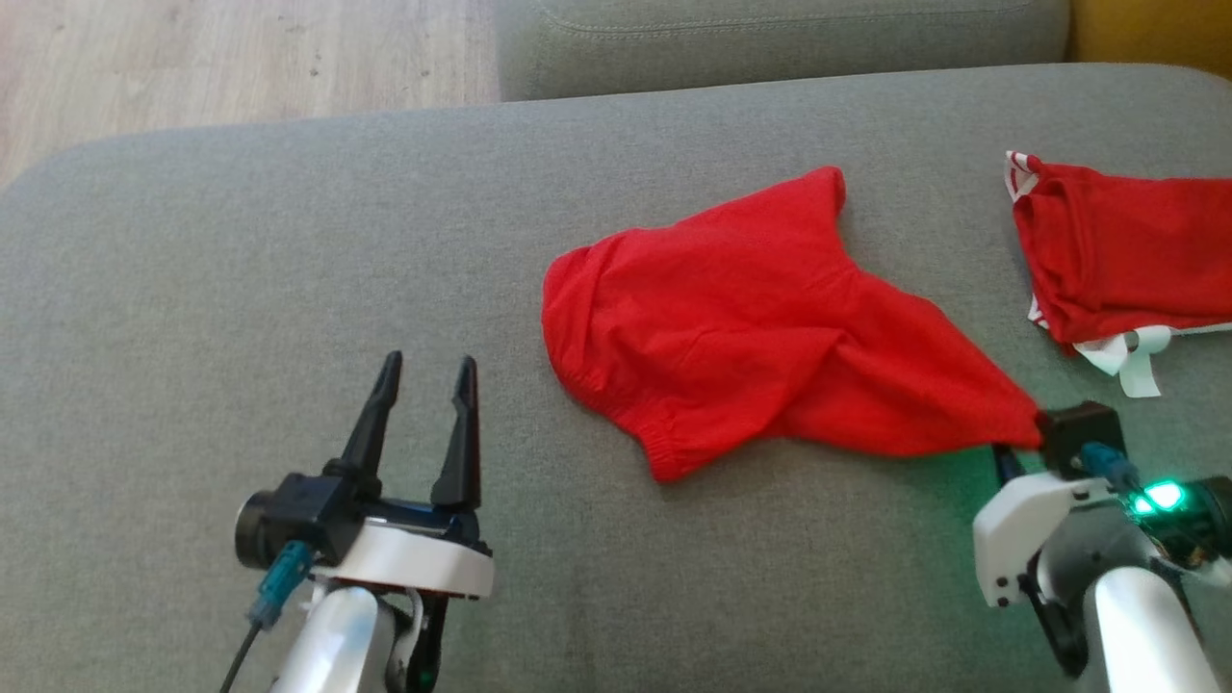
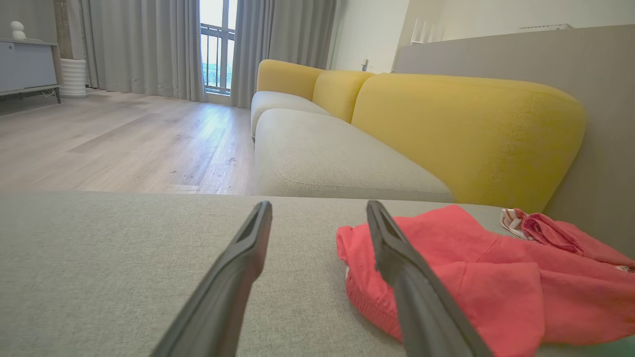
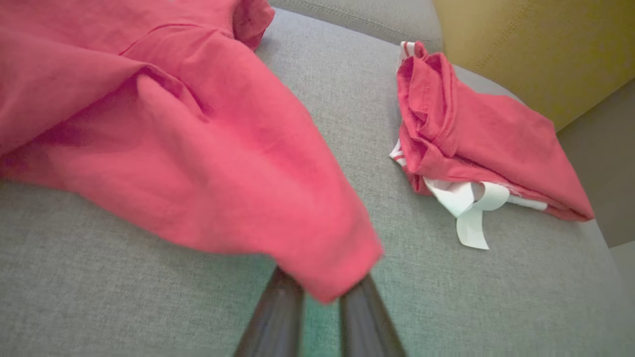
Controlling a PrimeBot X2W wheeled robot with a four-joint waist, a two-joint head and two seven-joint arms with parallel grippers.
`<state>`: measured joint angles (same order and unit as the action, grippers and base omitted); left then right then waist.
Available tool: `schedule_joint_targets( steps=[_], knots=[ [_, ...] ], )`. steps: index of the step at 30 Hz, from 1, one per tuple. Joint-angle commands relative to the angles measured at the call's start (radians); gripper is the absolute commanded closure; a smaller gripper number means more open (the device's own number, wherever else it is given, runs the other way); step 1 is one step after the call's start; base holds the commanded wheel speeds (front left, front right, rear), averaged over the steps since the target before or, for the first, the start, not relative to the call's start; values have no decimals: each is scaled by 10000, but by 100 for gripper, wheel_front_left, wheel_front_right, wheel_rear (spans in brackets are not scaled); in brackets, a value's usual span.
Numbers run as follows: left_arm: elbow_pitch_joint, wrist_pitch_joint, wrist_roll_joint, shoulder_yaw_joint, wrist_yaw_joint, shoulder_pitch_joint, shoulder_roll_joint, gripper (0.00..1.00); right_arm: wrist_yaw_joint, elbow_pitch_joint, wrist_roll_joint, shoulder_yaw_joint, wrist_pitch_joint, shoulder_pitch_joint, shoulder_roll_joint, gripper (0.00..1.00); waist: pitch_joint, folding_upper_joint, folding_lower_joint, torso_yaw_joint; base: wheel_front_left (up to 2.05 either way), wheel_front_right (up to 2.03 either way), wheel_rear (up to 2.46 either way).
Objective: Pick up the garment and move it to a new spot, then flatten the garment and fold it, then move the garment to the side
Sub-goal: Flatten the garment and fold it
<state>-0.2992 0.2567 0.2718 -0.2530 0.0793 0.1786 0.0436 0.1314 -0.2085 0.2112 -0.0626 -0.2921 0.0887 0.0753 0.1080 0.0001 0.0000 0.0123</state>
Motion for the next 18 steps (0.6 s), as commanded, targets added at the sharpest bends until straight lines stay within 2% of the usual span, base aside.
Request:
schedule_joint_targets(
  steps=[1, 10, 18],
  knots=[
    [299, 51, -16, 213, -5, 262, 66, 0, -7, 469, -56, 119, 114, 170, 24, 0, 0, -1, 0, 49, 0, 0, 0],
    [332, 51, -112, 328, 42, 231, 66, 0, -7, 1515, -560, -66, 1523, 198, -233, 0, -12, -1, 0, 241, 0, 0, 0],
    [428, 51, -137, 301, 81, 243, 66, 0, -7, 2354, -2196, 1001, 2891, 175, -247, 0, 1, -1, 0, 386, 0, 0, 0]
  ],
)
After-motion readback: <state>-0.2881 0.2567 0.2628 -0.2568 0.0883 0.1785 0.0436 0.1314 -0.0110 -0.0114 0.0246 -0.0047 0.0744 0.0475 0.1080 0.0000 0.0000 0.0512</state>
